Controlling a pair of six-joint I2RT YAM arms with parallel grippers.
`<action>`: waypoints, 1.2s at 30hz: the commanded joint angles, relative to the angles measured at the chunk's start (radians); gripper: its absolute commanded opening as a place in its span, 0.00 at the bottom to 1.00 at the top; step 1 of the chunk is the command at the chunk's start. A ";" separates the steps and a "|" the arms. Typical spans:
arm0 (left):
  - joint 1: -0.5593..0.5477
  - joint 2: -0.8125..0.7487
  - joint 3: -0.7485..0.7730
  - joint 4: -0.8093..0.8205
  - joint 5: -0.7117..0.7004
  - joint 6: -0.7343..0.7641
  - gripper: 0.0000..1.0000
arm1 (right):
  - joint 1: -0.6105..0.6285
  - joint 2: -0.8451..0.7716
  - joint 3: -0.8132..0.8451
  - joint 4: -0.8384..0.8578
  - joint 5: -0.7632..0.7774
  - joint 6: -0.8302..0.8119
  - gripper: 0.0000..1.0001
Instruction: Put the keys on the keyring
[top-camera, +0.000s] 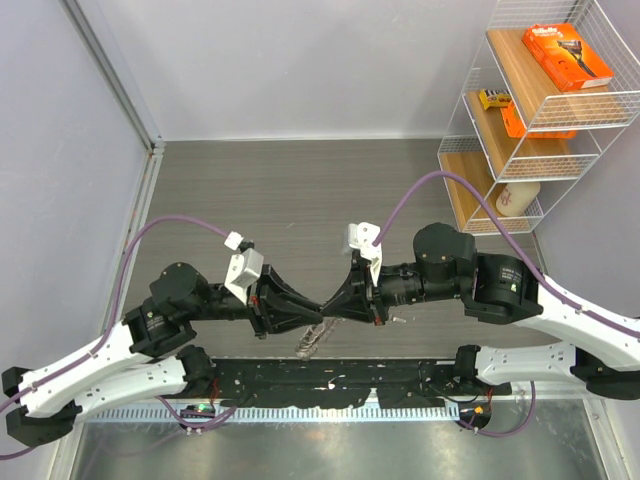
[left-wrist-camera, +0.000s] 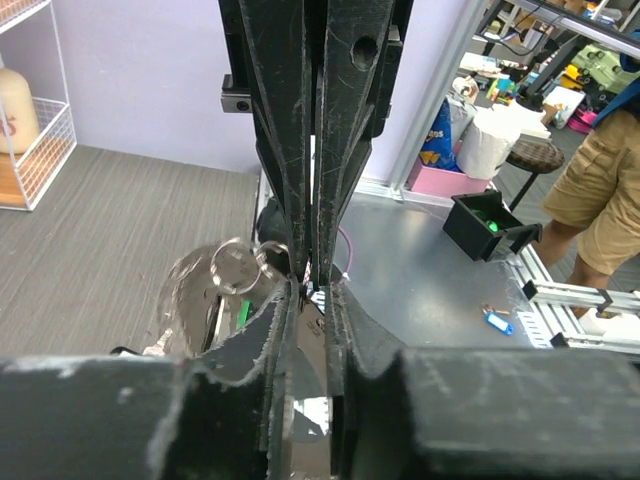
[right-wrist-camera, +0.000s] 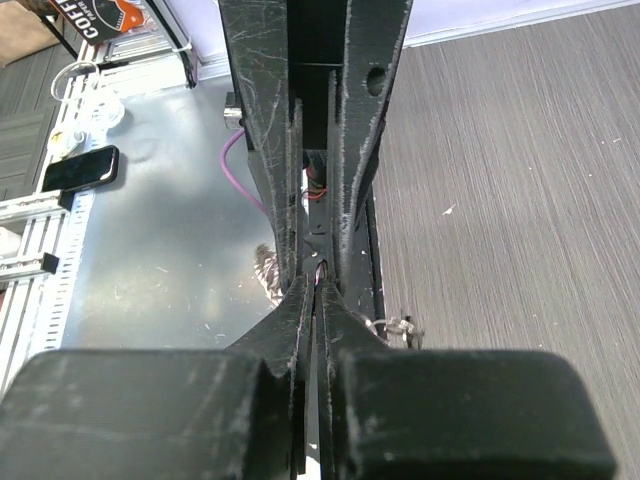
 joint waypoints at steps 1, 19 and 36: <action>-0.003 0.005 0.032 0.014 0.025 0.021 0.12 | 0.009 -0.016 0.040 0.111 -0.022 0.021 0.06; -0.003 0.011 0.033 0.026 -0.024 0.033 0.00 | 0.015 -0.027 0.038 0.126 -0.025 0.029 0.13; -0.002 -0.012 0.032 0.014 -0.044 0.041 0.00 | 0.016 -0.087 0.038 0.094 0.059 0.029 0.45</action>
